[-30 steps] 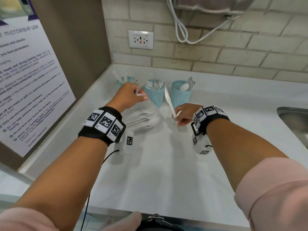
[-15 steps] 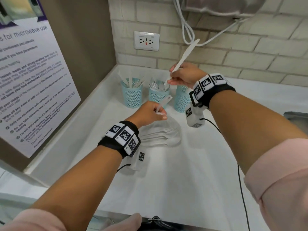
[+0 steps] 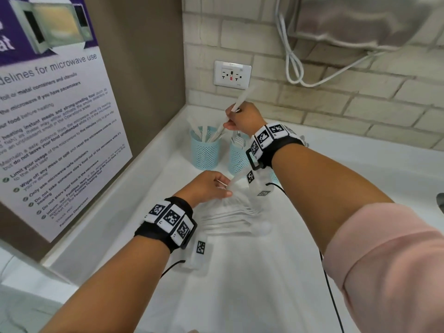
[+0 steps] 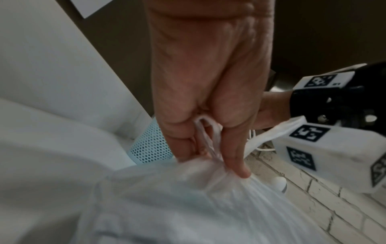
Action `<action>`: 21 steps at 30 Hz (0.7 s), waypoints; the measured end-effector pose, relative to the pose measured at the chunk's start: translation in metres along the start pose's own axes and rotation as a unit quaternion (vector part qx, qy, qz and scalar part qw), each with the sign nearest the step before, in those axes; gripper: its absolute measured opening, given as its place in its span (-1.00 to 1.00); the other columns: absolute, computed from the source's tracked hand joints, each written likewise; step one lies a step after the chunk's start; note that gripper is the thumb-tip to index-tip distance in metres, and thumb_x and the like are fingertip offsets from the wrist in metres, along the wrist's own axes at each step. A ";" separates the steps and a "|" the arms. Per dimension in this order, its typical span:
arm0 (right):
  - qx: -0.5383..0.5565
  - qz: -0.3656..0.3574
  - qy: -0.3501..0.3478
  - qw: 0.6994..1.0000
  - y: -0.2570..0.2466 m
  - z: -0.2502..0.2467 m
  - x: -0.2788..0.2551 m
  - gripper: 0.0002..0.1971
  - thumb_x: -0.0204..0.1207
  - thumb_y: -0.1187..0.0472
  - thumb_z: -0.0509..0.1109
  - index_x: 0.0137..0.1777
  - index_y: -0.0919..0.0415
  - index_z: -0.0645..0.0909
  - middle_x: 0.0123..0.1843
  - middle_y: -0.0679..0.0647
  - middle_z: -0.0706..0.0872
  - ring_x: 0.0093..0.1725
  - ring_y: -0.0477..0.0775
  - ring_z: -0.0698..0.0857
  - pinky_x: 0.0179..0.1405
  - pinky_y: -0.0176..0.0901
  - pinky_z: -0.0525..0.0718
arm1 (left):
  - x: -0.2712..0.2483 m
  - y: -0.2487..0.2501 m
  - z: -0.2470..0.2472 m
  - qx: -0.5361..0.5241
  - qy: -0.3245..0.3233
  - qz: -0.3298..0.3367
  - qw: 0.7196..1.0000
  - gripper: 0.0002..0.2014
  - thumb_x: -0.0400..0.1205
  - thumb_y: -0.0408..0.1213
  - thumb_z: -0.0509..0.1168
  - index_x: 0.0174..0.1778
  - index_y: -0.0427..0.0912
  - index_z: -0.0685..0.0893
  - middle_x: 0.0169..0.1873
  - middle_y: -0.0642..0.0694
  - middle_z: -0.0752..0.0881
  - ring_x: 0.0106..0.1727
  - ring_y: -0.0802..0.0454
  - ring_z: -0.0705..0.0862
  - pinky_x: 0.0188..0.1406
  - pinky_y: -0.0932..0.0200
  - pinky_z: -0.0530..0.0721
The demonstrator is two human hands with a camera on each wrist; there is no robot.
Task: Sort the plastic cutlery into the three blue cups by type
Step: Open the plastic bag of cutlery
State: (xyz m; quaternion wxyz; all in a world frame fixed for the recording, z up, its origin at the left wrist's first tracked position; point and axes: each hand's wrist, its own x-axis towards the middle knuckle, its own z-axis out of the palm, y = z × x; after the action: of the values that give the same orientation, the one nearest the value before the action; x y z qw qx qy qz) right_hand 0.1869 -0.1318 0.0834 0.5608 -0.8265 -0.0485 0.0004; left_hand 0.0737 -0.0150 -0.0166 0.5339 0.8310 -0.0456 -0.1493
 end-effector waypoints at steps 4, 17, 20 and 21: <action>-0.078 -0.013 -0.065 0.995 0.005 0.013 0.011 -0.95 0.57 0.34 0.28 -0.09 0.32 0.52 -0.30 0.13 0.67 -0.27 0.09 0.73 -0.03 -0.10 0.74 | 0.001 -0.003 -0.003 0.006 -0.009 -0.013 1.000 -0.78 0.48 -0.42 0.47 -0.02 -0.13 0.66 -0.18 0.01 0.68 -0.11 0.16 0.63 -0.03 0.32 0.59; -0.093 0.011 -0.057 0.994 0.013 0.031 0.026 -0.76 0.60 0.26 0.29 0.23 0.21 0.40 -0.05 0.27 0.66 -0.27 0.18 0.71 0.01 0.13 0.76 | 0.005 -0.007 -0.004 -0.005 -0.014 -0.026 1.000 -0.78 0.48 -0.42 0.47 -0.02 -0.11 0.65 -0.16 0.03 0.69 0.01 0.09 0.66 0.11 0.26 0.60; -0.194 -0.047 -0.030 0.980 0.016 0.028 0.026 -0.64 0.60 0.23 0.26 0.38 0.24 0.39 0.01 0.28 0.63 -0.02 0.22 0.68 0.16 0.03 0.67 | 0.004 -0.006 -0.005 -0.002 -0.009 -0.018 1.000 -0.80 0.47 -0.40 0.48 -0.10 -0.05 0.65 -0.15 0.04 0.69 0.04 0.09 0.66 0.18 0.20 0.60; -0.228 -0.077 -0.011 0.971 0.015 0.023 0.024 -0.63 0.60 0.23 0.26 0.39 0.26 0.41 0.08 0.29 0.63 0.04 0.19 0.65 0.13 -0.11 0.64 | 0.004 -0.006 -0.005 -0.001 -0.007 -0.015 1.000 -0.80 0.47 -0.40 0.49 -0.13 -0.04 0.65 -0.15 0.05 0.70 0.04 0.09 0.66 0.18 0.20 0.60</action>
State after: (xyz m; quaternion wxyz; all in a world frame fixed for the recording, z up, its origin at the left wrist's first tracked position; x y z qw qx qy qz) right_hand 0.2109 -0.1141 0.0618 0.3555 -0.9263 -0.1167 -0.0451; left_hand 0.0782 -0.0086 -0.0208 0.5325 0.8298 -0.0370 -0.1630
